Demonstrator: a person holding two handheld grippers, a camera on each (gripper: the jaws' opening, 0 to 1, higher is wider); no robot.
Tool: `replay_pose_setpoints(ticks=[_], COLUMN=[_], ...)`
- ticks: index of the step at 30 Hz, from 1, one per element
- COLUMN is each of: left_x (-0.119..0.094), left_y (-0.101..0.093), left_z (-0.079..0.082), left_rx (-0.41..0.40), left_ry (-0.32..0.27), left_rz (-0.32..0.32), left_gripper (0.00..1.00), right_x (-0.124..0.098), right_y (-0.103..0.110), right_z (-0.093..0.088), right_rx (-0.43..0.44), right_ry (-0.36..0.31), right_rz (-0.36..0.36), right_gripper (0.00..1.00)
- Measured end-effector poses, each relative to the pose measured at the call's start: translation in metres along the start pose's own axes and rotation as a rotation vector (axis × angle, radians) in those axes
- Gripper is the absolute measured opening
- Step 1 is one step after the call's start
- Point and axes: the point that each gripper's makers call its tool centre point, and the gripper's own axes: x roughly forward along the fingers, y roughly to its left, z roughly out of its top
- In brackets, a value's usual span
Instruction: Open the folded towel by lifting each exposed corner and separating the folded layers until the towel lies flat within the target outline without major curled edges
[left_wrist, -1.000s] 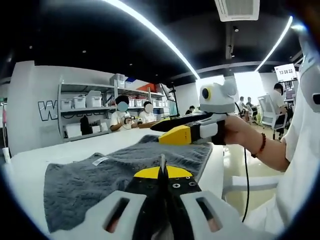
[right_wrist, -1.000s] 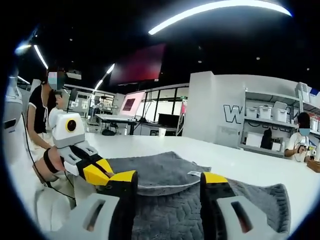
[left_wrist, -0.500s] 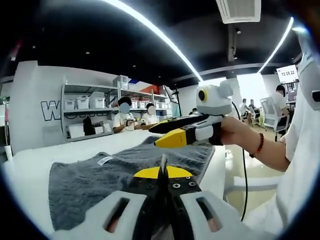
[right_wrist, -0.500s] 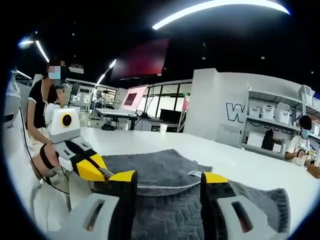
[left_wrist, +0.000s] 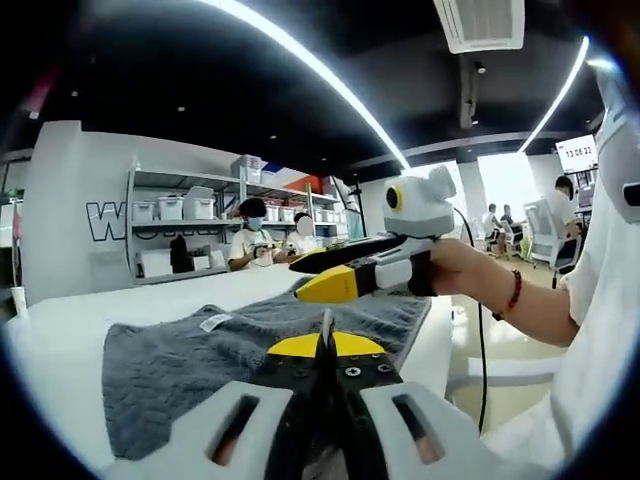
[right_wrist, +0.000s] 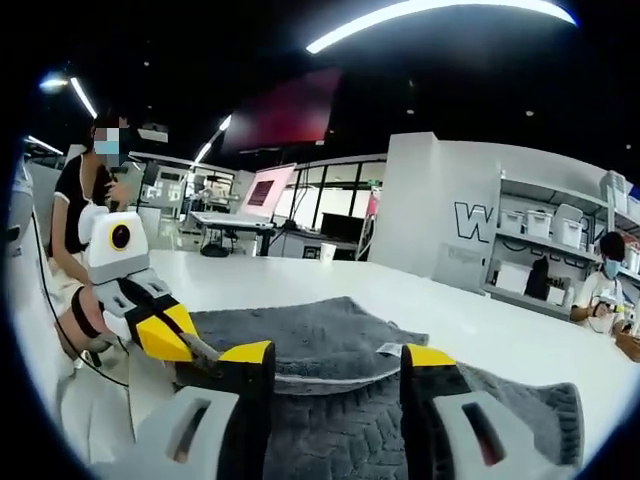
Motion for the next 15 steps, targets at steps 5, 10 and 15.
replay_pose_setpoints(ticks=[5,10,15], left_x=[-0.003,-0.005,-0.008], left_y=[0.002,0.004,0.006], left_z=[0.001,0.003,0.006], left_rx=[-0.002,-0.007,-0.013], left_ry=[-0.003,-0.016,-0.034], left_rz=[0.008,0.013,0.018], left_gripper=[0.01,0.01,0.01], right_x=[0.005,0.010,0.017], right_y=[0.001,0.001,0.000], right_z=[0.000,0.000,-0.003], right_rx=[-0.007,0.006,-0.008], right_ry=[0.007,0.007,0.026], right_rz=[0.005,0.005,0.000], right_gripper=[0.48,0.48,0.48])
